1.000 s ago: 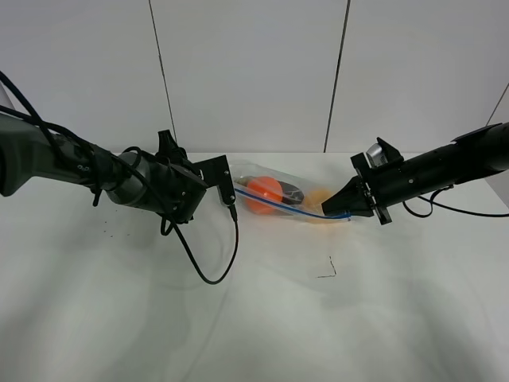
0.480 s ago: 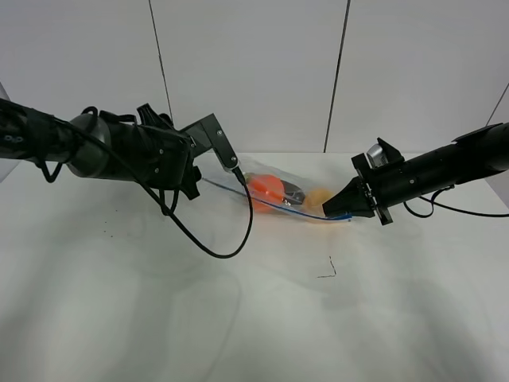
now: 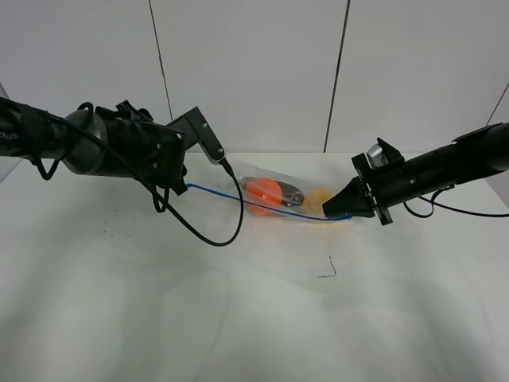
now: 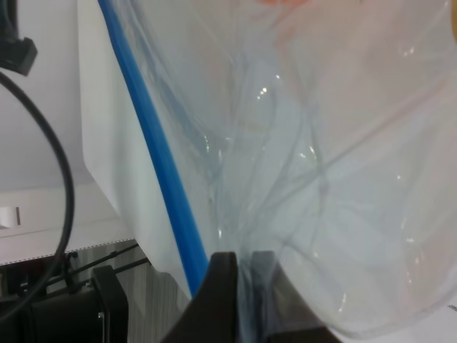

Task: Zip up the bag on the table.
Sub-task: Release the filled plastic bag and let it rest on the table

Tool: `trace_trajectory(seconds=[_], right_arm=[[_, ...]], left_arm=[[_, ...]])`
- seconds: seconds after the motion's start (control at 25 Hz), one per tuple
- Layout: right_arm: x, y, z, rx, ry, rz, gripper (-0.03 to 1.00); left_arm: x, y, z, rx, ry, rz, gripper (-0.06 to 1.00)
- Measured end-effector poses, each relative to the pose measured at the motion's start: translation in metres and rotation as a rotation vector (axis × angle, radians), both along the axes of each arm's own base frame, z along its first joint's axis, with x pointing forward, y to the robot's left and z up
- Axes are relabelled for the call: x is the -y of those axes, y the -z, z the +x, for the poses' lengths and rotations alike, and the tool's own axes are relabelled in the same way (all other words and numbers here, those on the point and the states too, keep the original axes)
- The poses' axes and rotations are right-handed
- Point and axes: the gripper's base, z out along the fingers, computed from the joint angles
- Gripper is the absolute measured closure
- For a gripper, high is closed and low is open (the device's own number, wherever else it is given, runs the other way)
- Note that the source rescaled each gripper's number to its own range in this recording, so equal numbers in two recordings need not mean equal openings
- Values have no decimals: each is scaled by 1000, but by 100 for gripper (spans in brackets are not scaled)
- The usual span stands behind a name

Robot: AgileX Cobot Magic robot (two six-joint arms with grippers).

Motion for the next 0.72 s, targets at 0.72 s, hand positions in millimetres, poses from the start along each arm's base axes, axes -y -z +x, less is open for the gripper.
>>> trace_trajectory(seconds=[0.72], right_arm=[[0, 0, 0, -1, -1, 1, 97]], left_arm=[[-20, -58, 24, -163, -215, -255, -6]])
